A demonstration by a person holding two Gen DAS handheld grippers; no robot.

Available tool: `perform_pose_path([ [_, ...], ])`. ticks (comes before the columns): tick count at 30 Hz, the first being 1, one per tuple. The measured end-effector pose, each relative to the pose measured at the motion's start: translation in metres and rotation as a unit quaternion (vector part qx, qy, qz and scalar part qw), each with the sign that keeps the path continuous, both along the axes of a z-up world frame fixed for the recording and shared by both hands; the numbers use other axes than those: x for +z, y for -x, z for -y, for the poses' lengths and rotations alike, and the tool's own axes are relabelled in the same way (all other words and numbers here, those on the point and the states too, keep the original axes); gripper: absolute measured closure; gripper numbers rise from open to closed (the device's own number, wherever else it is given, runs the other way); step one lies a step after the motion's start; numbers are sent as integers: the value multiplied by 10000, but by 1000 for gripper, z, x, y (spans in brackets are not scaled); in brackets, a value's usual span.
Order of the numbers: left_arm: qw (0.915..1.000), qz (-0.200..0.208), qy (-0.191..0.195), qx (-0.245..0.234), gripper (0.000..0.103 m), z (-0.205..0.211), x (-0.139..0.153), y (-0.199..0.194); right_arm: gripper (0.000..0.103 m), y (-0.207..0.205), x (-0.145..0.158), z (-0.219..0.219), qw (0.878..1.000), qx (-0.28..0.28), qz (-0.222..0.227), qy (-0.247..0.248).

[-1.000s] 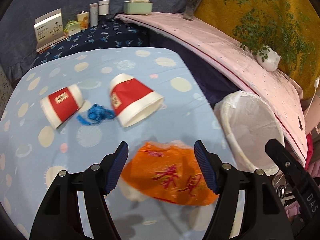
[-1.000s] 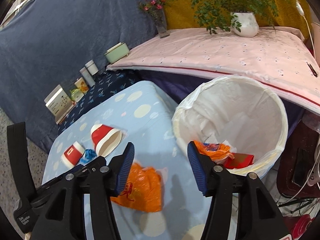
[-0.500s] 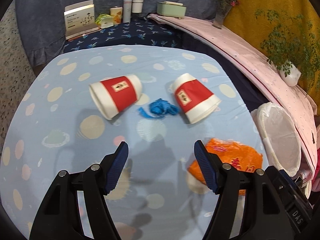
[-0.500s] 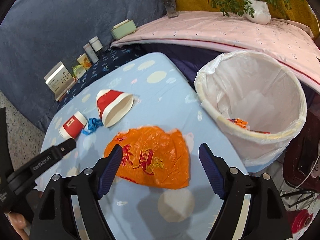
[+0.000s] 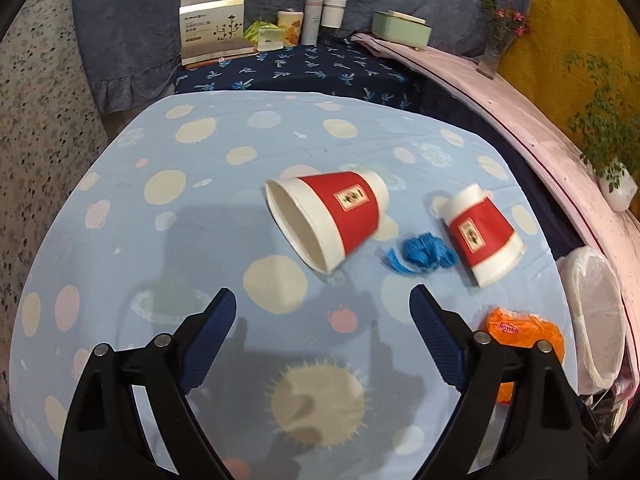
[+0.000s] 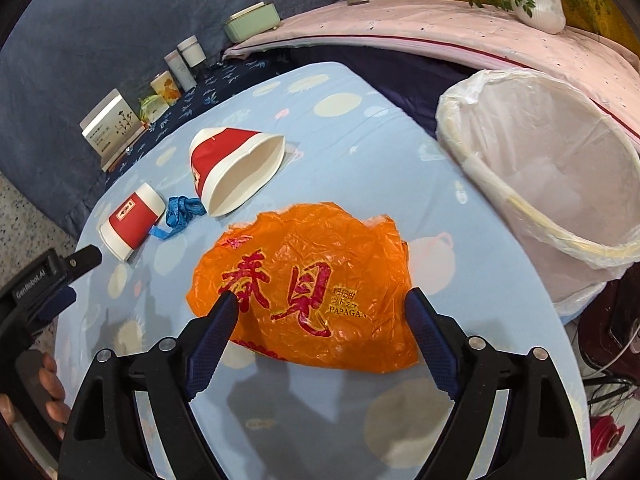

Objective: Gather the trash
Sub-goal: 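Grasp the orange plastic bag with the right gripper while the left gripper grasps a red paper cup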

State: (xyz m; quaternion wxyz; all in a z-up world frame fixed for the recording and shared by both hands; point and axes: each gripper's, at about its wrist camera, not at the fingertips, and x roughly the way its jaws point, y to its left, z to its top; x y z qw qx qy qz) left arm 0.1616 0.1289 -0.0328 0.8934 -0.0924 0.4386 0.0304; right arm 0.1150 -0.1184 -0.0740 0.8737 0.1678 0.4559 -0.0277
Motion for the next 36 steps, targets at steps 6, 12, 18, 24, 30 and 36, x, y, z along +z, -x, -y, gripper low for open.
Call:
perform_pose_path([
  [6, 10000, -32, 26, -8, 19, -8, -5, -29, 20, -16, -5, -13, 9999, 39, 24, 164],
  [12, 9999, -117, 84, -68, 25, -7, -16, -56, 22, -30, -7, -22, 9995, 74, 87, 305],
  [18, 9989, -312, 201, -296, 64, 0, -28, -67, 45, -36, -7, -30, 9983, 182, 129, 544],
  [24, 9982, -366, 215, -429, 98, 5, -33, -61, 74, -38, -6, -32, 9988, 252, 124, 408],
  [30, 9989, -250, 156, -357, 100, 5, -23, -42, 90, -31, 3, -33, 9991, 323, 198, 182],
  [36, 9991, -175, 176, -336, 100, 5, -10, -23, 93, -19, 23, -40, 9979, 420, 458, 177],
])
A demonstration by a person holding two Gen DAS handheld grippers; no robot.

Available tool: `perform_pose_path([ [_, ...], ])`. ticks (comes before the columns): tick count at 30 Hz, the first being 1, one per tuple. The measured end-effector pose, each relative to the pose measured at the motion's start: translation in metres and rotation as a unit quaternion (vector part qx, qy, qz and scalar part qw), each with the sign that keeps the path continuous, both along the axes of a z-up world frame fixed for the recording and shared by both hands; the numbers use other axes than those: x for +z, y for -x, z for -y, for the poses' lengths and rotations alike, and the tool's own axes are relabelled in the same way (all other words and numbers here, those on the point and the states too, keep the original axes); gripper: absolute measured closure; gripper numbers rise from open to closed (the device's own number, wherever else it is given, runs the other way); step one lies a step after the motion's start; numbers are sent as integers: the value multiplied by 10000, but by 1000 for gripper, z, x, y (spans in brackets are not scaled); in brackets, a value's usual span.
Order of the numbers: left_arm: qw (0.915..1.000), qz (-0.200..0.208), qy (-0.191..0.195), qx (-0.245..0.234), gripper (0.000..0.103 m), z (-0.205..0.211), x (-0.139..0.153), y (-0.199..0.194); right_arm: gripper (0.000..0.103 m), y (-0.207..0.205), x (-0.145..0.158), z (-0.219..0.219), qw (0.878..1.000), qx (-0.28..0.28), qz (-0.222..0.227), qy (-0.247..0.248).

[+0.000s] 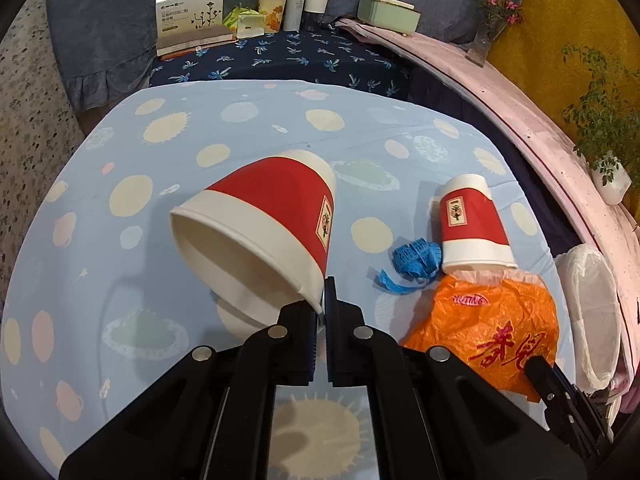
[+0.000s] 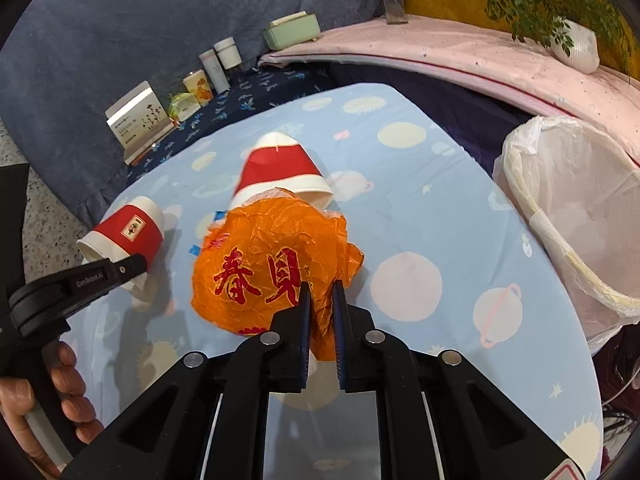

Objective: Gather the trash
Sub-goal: 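Grasp the orange plastic bag with the right gripper while the left gripper grasps a red paper cup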

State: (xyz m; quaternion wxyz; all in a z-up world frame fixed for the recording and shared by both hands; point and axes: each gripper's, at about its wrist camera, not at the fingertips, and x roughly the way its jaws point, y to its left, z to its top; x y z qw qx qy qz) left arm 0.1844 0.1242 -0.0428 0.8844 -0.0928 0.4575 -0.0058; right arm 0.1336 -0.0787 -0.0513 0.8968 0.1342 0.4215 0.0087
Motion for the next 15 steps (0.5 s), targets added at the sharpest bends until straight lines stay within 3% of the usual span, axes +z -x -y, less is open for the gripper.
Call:
perform_pose_path([
  [15, 9986, 321, -16, -409, 100, 35, 41, 55, 93, 38, 49, 17, 9984, -139, 543, -100],
])
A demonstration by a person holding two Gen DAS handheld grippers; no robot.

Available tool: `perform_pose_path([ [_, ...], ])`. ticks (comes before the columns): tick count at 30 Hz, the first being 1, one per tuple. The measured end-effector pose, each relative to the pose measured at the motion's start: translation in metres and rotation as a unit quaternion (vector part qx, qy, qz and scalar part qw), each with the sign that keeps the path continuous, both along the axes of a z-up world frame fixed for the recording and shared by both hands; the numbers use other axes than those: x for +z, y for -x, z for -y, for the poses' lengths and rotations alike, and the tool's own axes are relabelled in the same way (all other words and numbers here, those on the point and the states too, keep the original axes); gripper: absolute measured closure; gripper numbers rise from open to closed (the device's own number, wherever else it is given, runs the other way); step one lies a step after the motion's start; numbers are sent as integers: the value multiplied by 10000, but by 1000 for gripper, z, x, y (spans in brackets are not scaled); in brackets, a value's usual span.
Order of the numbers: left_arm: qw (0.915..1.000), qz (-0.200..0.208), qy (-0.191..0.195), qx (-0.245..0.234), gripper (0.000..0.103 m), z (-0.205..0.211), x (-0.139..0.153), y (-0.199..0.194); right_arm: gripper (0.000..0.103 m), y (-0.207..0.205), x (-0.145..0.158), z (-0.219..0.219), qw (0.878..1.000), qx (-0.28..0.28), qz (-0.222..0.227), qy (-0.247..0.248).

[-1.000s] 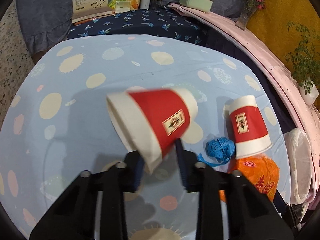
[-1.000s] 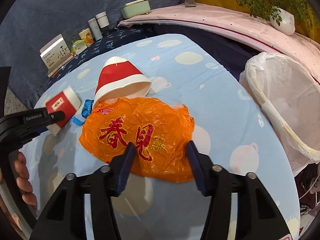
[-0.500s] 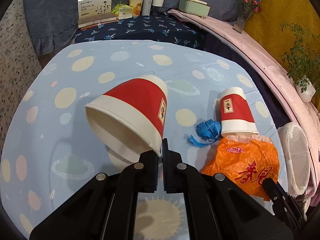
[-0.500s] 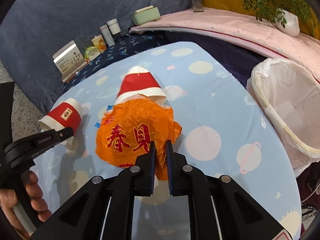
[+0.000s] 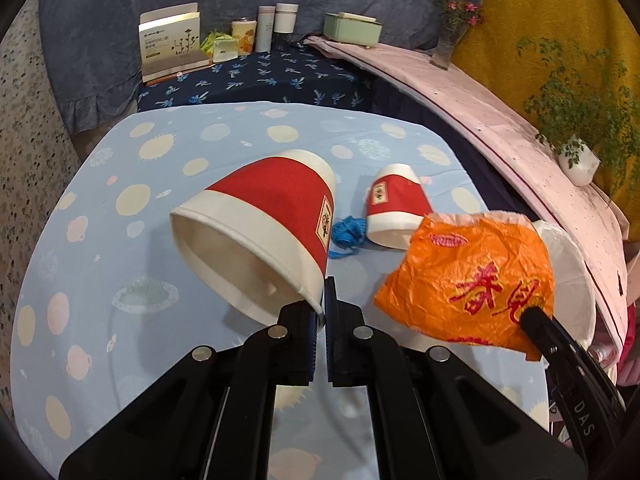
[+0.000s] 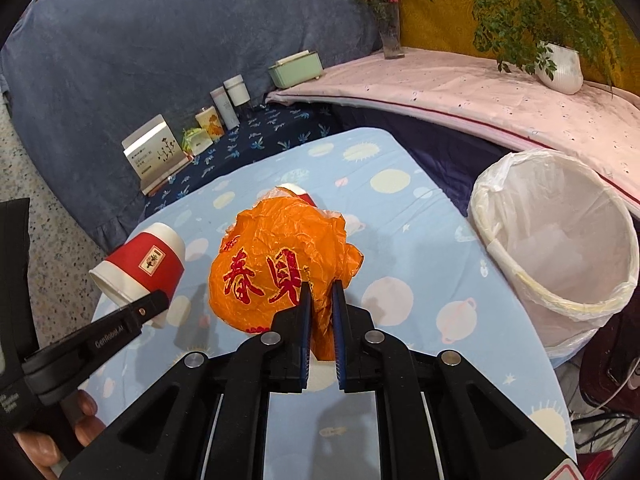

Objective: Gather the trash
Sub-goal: 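Grasp the orange plastic bag with the right gripper while the left gripper grasps a red paper cup, then carry bag and cup over the wastebasket and open both grippers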

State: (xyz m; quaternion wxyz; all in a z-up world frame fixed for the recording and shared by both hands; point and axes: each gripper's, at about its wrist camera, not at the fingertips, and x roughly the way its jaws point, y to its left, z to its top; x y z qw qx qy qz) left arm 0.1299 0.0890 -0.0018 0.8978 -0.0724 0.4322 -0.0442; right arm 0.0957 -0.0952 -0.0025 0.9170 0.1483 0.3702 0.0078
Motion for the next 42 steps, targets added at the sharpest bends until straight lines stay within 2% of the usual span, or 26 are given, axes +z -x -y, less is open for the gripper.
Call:
perform_pose_path([
  [12, 9983, 269, -133, -498, 100, 52, 25, 27, 93, 27, 18, 32, 9992, -257, 256, -142],
  [24, 9920, 408, -263, -1165, 100, 123, 35, 39, 93, 55, 22, 90, 9958, -787, 406, -223],
  [35, 9776, 461, -269, -2038, 100, 209, 38, 39, 93, 75, 19, 174, 9850, -1613, 500, -356],
  [42, 9660, 346, -109, -2560, 100, 258, 28, 30, 93, 83, 9, 227, 9746, -2144, 497, -419],
])
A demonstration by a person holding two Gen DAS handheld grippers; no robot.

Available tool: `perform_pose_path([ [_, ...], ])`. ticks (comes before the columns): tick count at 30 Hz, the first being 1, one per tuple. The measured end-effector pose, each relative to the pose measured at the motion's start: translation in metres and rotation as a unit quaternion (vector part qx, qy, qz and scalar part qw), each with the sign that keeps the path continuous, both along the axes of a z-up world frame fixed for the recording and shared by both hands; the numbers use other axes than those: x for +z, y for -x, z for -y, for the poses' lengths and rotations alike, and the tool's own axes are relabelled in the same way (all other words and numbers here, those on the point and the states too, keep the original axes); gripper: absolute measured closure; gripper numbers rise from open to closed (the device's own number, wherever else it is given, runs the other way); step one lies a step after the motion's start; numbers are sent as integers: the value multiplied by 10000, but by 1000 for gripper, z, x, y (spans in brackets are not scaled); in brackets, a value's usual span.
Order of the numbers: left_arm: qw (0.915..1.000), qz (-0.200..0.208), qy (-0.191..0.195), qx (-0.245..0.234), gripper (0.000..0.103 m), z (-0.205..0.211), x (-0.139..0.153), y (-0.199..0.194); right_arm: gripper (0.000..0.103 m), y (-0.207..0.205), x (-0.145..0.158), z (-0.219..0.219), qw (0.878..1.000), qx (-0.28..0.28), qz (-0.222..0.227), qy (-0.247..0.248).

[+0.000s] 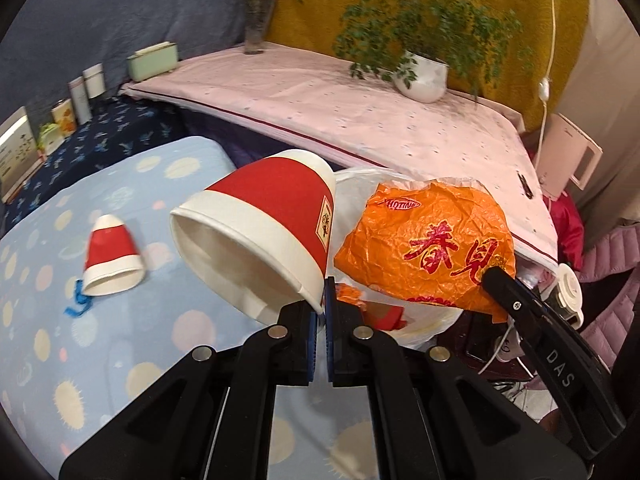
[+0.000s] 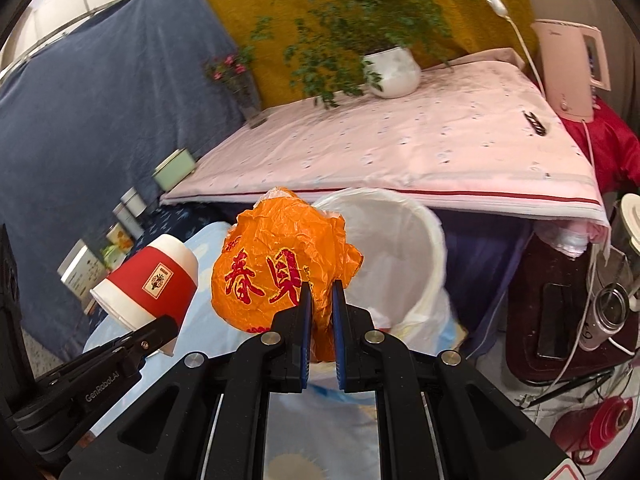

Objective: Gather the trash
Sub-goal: 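Carry bag and cup over the wastebasket and open both grippers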

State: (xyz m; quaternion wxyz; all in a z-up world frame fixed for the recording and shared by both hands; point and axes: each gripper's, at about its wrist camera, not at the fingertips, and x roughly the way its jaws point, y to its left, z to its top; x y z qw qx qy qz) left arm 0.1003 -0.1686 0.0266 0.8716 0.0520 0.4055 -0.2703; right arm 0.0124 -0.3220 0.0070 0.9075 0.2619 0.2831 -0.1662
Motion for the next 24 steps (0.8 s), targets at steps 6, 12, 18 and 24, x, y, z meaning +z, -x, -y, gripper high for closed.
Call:
perform_pose_path([
  [6, 9992, -123, 96, -381, 100, 33, -11, -8, 93, 0, -9, 33, 9994, -342, -55, -53],
  [12, 9984, -328, 189, -431, 94, 54, -23, -23, 93, -7, -16, 48, 9989, -453, -132, -54],
  [18, 9991, -345, 187, -127, 63, 43, -31, -34, 93, -25, -19, 44, 9993, -309, -191, -40],
  [24, 9988, -370, 150, 297, 55, 15, -37, -43, 87, -48, -28, 26, 9994, 17, -348, 23],
])
